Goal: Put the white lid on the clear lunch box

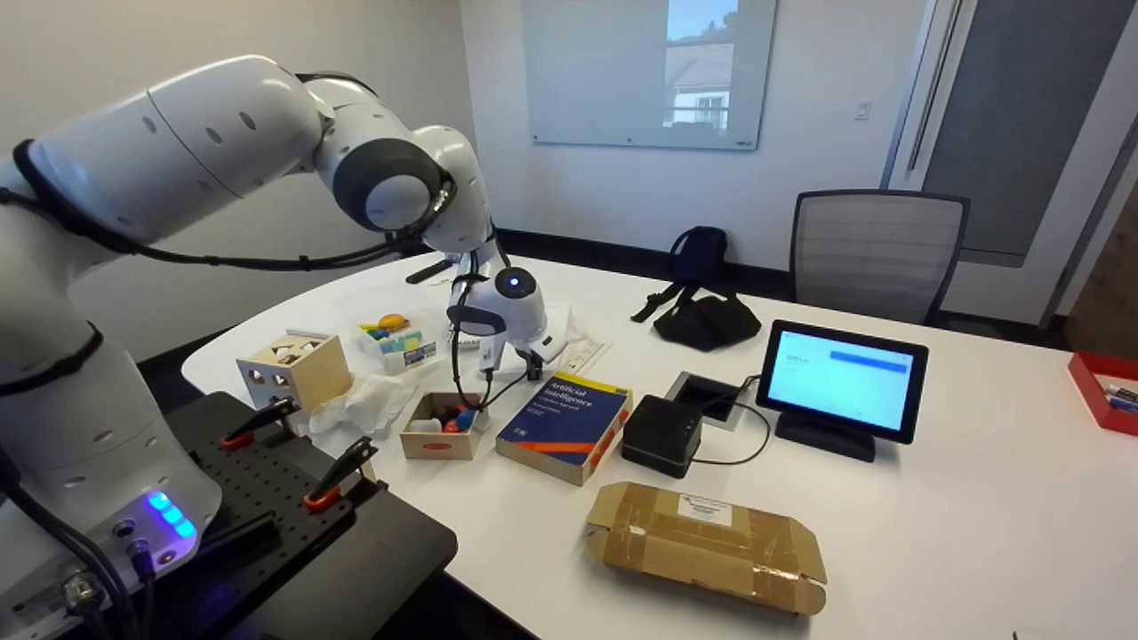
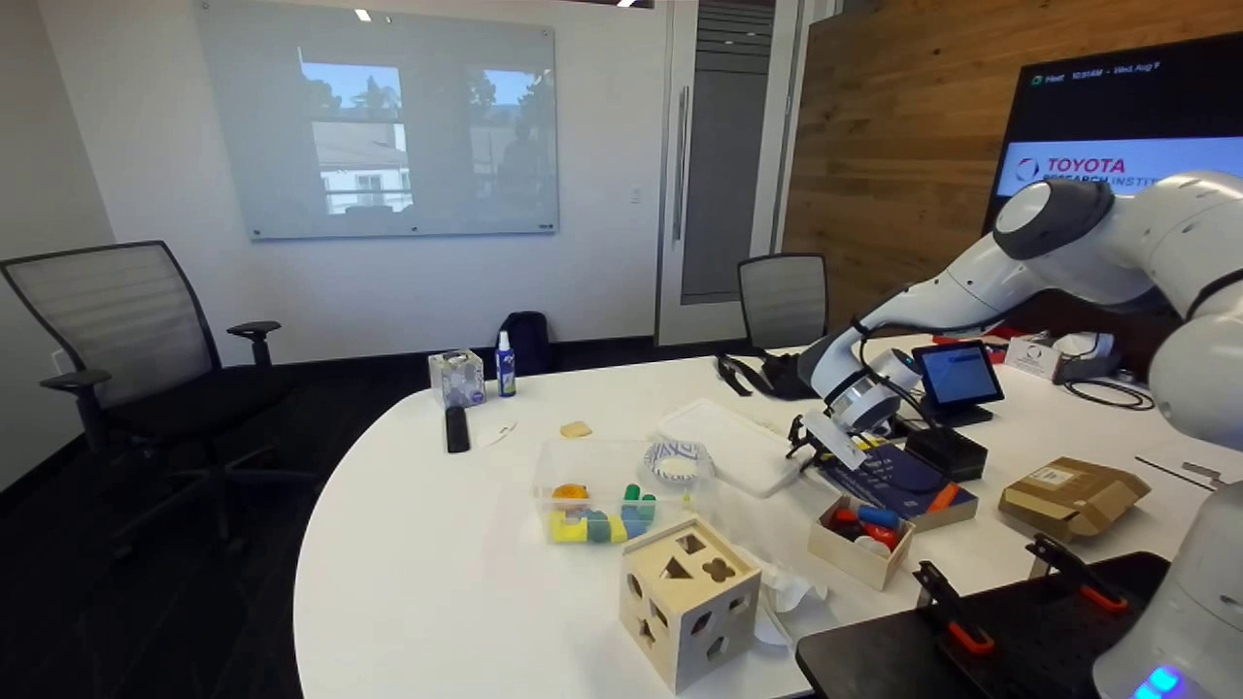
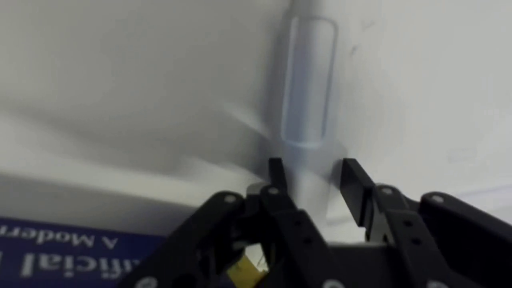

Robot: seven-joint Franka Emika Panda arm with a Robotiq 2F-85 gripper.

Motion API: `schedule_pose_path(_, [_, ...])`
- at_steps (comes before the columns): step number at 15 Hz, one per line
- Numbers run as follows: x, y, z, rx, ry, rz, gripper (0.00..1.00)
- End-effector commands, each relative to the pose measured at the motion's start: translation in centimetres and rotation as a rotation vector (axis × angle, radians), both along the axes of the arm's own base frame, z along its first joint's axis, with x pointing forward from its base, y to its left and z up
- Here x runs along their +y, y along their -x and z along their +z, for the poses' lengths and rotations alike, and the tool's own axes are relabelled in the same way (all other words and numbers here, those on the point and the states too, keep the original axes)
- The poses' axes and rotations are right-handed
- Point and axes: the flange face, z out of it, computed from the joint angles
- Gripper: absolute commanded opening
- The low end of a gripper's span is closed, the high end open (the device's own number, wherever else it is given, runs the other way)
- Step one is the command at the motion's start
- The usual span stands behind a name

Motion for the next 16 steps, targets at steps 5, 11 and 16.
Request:
schedule_pose_path(5, [2.1,-1.9,9.2,-0.188,-0.120,0.031,0.07])
schedule_pose_path(11, [5.0,-1.5,18.4,-0.388,-0.253,0.137,0.04])
schedule_pose_path(16, [8.0,1.0,19.8,-0.360,-0.395,0.289,0.04])
